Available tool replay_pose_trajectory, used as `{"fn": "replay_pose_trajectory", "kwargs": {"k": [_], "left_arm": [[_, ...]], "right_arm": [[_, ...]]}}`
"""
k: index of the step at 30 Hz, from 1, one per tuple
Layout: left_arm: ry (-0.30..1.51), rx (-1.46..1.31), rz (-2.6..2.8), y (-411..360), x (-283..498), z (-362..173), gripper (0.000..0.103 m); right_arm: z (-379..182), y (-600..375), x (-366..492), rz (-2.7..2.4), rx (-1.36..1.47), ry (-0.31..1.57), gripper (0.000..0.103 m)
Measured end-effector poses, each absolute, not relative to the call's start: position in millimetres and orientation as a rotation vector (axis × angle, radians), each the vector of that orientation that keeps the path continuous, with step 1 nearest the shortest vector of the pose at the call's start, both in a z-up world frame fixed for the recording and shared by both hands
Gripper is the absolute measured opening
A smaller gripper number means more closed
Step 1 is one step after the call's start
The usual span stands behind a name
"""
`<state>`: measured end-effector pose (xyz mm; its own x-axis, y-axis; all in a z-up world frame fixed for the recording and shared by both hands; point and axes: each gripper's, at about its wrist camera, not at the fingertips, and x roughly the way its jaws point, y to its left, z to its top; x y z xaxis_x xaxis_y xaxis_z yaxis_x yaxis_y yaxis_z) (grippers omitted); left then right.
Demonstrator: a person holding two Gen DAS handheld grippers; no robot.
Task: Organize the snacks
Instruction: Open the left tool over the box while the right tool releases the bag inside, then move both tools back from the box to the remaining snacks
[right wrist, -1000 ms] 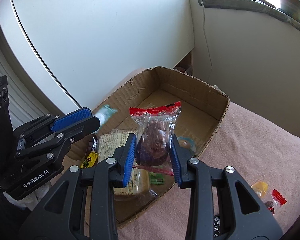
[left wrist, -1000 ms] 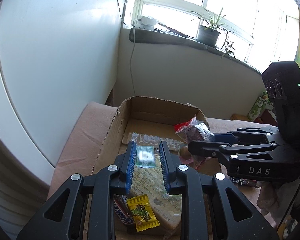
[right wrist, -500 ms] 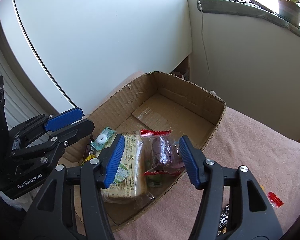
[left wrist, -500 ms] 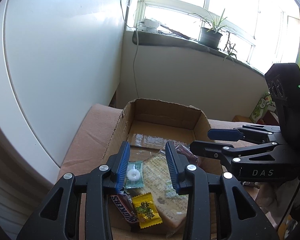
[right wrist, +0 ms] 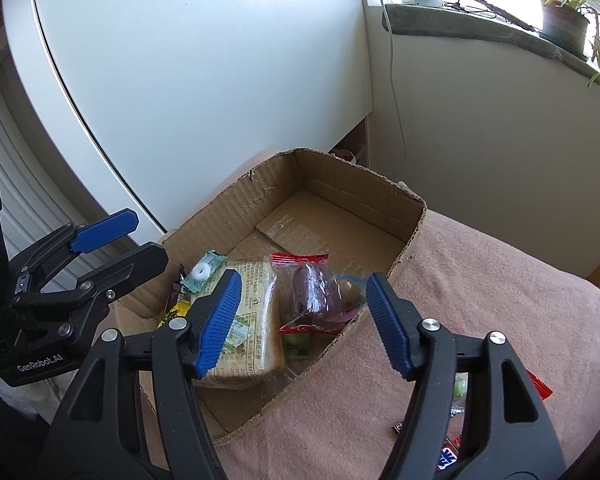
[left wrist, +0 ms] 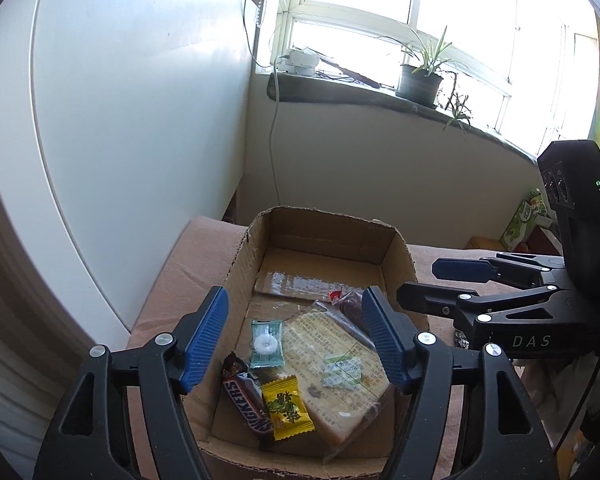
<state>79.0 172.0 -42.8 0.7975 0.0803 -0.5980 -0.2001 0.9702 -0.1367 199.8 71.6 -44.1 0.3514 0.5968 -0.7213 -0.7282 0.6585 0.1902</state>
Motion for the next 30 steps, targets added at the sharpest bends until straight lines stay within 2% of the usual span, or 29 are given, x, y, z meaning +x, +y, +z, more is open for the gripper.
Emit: {"fn": "replay_pose_trajectory", "kwargs": {"k": [2, 3, 9, 30], "left_arm": [[0.630, -0.193, 0.165, 170, 77, -41, 0.075], [0.630, -0.192, 0.169, 169, 76, -40, 0.076], [0.625, -0.191, 0.180, 160, 68, -37, 0.081], [0.621, -0.179, 0.082, 95, 56, -33, 0.081]], "right_arm": [[-41, 65, 197, 0.853, -0.175, 0.841, 0.084], [-39, 60, 196, 0.847, -0.174, 0.830, 0.086], [-32, 39, 193, 0.814, -0.162, 0.807, 0.087], [-32, -72, 190, 0.674, -0.109, 0.775, 0.087]]}}
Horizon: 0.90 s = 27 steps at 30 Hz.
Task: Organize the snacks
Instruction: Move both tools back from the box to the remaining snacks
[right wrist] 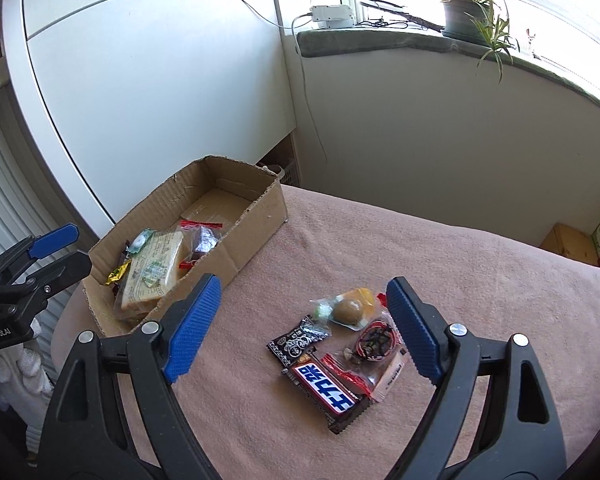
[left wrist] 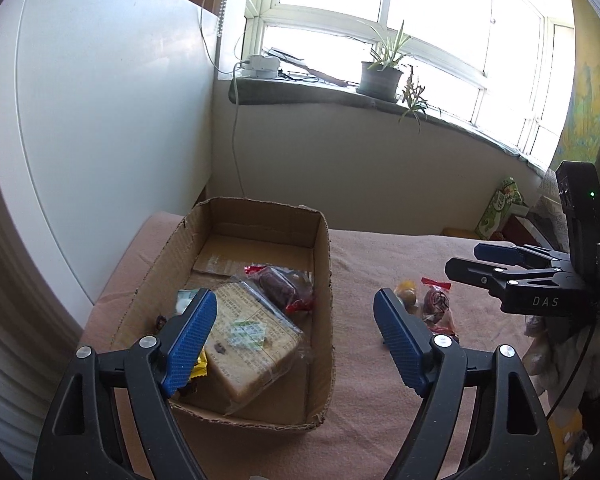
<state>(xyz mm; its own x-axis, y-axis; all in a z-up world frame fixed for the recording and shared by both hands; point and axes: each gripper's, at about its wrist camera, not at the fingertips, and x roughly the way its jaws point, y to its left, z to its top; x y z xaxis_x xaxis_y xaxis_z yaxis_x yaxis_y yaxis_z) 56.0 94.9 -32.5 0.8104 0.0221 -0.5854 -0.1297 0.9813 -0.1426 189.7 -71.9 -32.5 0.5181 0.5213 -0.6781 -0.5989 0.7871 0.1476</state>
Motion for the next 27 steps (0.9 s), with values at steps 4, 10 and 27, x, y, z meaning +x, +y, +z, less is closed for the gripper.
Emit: {"fn": "replay_pose_trajectory", "kwargs": {"k": [4, 10, 27], "left_arm": [[0.628, -0.178, 0.034, 76, 59, -35, 0.081], [0.663, -0.166, -0.055, 41, 65, -45, 0.081], [0.802, -0.220, -0.238, -16, 93, -87, 0.080]], "right_arm": [[-38, -102, 193, 0.639, -0.083, 0.764, 0.087], [-54, -132, 204, 0.587, -0.111, 0.805, 0.087], [-106, -129, 247, 0.645, 0.088, 1.103, 0.087]]}}
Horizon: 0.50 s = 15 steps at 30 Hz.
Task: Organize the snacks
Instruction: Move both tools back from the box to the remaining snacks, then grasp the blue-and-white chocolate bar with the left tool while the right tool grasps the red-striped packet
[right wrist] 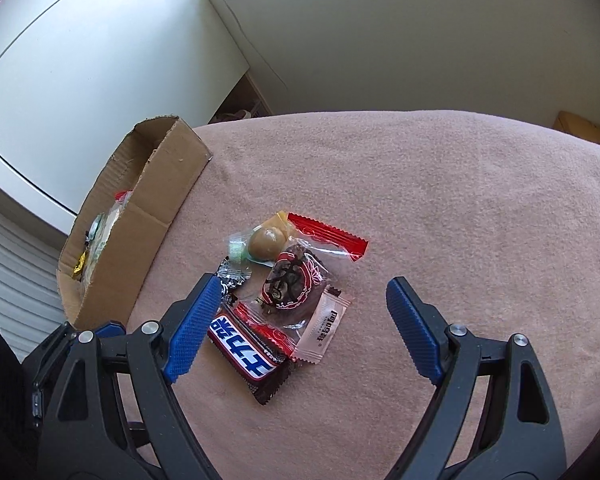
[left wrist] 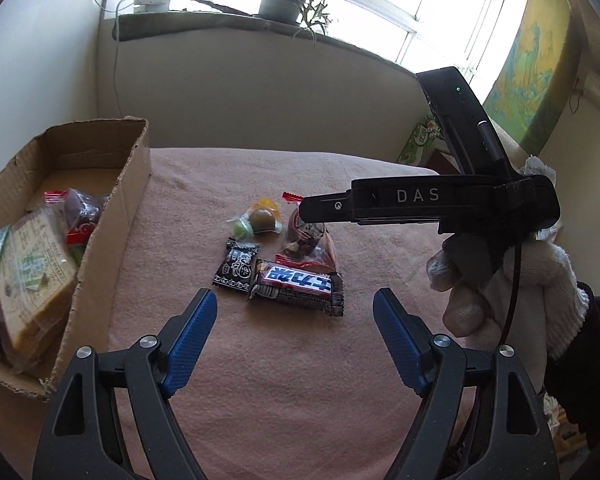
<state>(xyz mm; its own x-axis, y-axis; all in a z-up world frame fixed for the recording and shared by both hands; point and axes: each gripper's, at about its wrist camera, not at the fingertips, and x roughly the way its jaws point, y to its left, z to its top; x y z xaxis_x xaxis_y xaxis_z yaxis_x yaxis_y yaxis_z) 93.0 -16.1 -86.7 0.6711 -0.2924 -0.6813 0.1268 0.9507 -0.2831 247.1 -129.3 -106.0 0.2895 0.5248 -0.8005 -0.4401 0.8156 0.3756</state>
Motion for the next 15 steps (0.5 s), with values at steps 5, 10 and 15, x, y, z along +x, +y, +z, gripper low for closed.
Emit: {"fn": "replay_pose_trajectory", "kwargs": {"k": [5, 10, 15], "left_arm": [[0.824, -0.212, -0.265, -23, 102, -95, 0.080], [0.824, -0.191, -0.282, -29, 109, -99, 0.070], [0.825, -0.181, -0.308, -32, 117, -102, 0.069]], "right_arm": [[-117, -123, 256, 0.637, 0.123, 1.142, 0.087], [-123, -117, 259, 0.632, 0.113, 1.166, 0.077], [-131, -111, 265, 0.622, 0.078, 1.179, 0.073]]}}
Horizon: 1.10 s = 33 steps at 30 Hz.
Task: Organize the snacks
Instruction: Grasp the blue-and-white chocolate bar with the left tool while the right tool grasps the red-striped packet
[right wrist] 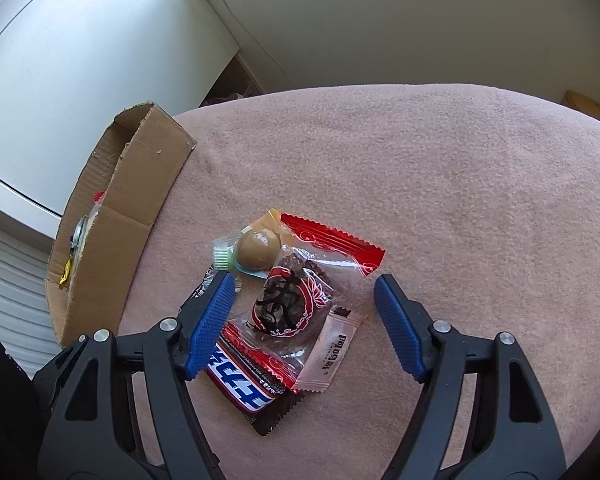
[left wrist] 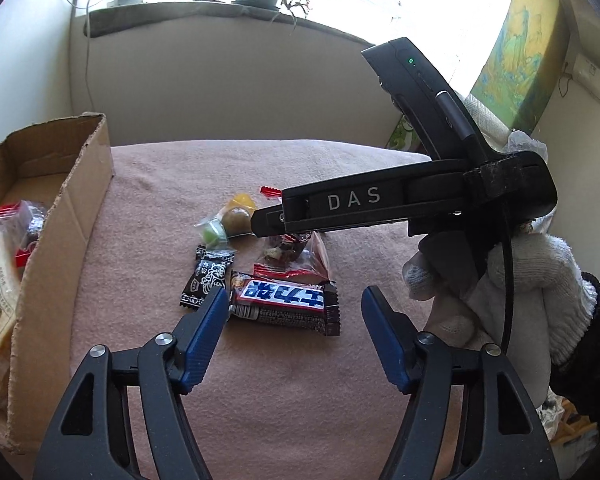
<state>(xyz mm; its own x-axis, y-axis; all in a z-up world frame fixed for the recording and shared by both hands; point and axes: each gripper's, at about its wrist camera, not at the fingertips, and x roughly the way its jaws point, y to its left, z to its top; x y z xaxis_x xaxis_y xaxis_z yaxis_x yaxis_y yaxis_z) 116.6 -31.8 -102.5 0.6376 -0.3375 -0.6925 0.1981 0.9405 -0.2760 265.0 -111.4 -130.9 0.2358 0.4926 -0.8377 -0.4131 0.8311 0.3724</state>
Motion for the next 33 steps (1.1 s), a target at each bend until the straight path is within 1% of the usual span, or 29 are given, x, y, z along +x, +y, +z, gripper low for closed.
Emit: {"fn": "replay_pose_trajectory", "kwargs": {"k": [3, 6, 7, 8, 9, 12, 14, 18, 28, 31, 33], "left_arm": [[0.821, -0.170, -0.317, -34, 119, -103, 0.069], [0.816, -0.171, -0.337, -37, 123, -105, 0.069], [0.815, -0.173, -0.338, -37, 124, -106, 0.069], [0.820, -0.179, -0.343, -35, 131, -110, 0.069], [0.828, -0.186, -0.349, -35, 134, -111, 0.069], [0.829, -0.166, -0.330, -35, 138, -115, 0.069], [0.842, -0.180, -0.325, -31, 144, -118, 0.069], [0.865, -0.166, -0.328, -33, 149, -123, 0.069], [0.907, 0.019, -0.293, -70, 164, -132, 0.069], [0.902, 0.021, -0.282, -74, 169, -133, 0.062], [0.899, 0.013, -0.282, -74, 171, -133, 0.059]], "right_arm": [[-131, -110, 266, 0.619, 0.058, 1.173, 0.070], [-131, -108, 266, 0.616, 0.045, 1.173, 0.069], [-131, -108, 265, 0.615, 0.038, 1.172, 0.067], [-131, -106, 265, 0.614, 0.028, 1.169, 0.062], [-131, -106, 264, 0.612, 0.015, 1.166, 0.060], [-131, -105, 264, 0.615, -0.002, 1.164, 0.058], [-131, -106, 264, 0.619, -0.007, 1.165, 0.055], [-132, -109, 266, 0.619, -0.023, 1.163, 0.053], [-132, -118, 269, 0.595, -0.031, 1.165, 0.052], [-132, -120, 269, 0.599, -0.032, 1.162, 0.052], [-132, -119, 268, 0.601, -0.035, 1.156, 0.050]]}}
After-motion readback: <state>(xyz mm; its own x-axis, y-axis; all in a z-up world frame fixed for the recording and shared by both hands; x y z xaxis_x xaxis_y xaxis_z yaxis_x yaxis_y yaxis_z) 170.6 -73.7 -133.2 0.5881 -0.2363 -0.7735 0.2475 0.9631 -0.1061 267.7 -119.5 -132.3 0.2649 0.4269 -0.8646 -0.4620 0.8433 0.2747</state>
